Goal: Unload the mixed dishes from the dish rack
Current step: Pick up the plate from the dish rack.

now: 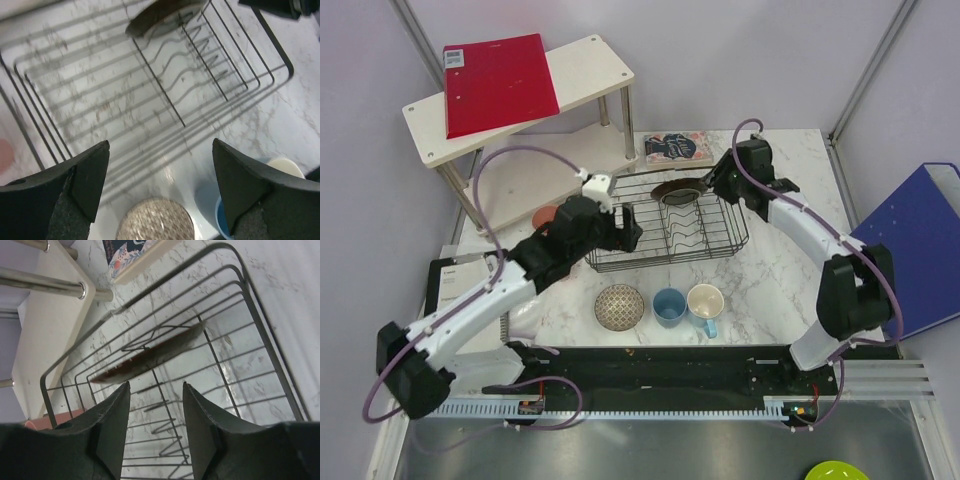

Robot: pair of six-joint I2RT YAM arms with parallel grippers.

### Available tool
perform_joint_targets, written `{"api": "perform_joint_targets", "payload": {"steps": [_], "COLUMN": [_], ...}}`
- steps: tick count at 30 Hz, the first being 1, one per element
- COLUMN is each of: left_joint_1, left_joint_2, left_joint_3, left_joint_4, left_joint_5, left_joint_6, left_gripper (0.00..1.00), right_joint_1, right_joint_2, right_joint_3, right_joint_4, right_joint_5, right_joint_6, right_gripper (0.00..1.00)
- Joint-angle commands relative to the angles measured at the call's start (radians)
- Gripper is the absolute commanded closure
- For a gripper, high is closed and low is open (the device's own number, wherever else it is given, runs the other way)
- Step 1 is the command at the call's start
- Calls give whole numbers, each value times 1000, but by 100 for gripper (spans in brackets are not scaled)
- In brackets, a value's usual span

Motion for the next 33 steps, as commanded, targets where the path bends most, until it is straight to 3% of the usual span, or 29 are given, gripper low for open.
{"api": "perform_joint_targets", "payload": {"steps": [1,4,7,10,12,15,16,17,19,21,25,33], "left_joint_1": [8,37,129,213,248,279,279,279,282,296,318,324], "left_joint_2": [255,409,515,567,601,648,647,627,601,615,673,799], "left_joint_3": [231,302,392,432,457,460,439,400,266,227,270,366], "left_joint_4": [211,317,311,325,325,322,329,419,553,653,641,664], "left_joint_5": [-18,109,342,457,462,508,583,623,681,729,887,918], "left_joint_6": [356,560,585,594,577,640,687,791,867,915,947,1045], "left_gripper": [11,11,11,8,1,1,2,5,6,7,13,16], "right_joint_1": [-5,-4,-4,-4,-4,-4,-4,-4,-4,-5,-4,-4], "right_joint_2": [-187,-290,-411,-501,-540,-617,-655,-673,-721,-744,-761,-776], "right_joint_3": [-136,-187,-231,-273,-302,-355,-368,-389,-409,-437,-472,-523], "right_joint_4": [172,177,176,177,176,163,150,145,130,126,119,102], "right_joint_5": [29,26,14,-32,-51,-63,-60,-57,-45,-37,-74,-106], "right_joint_6": [31,19,11,11,11,7,-1,-10,-23,-26,-26,-32], "right_gripper": [45,39,37,36,36,36,36,35,35,34,34,34]}}
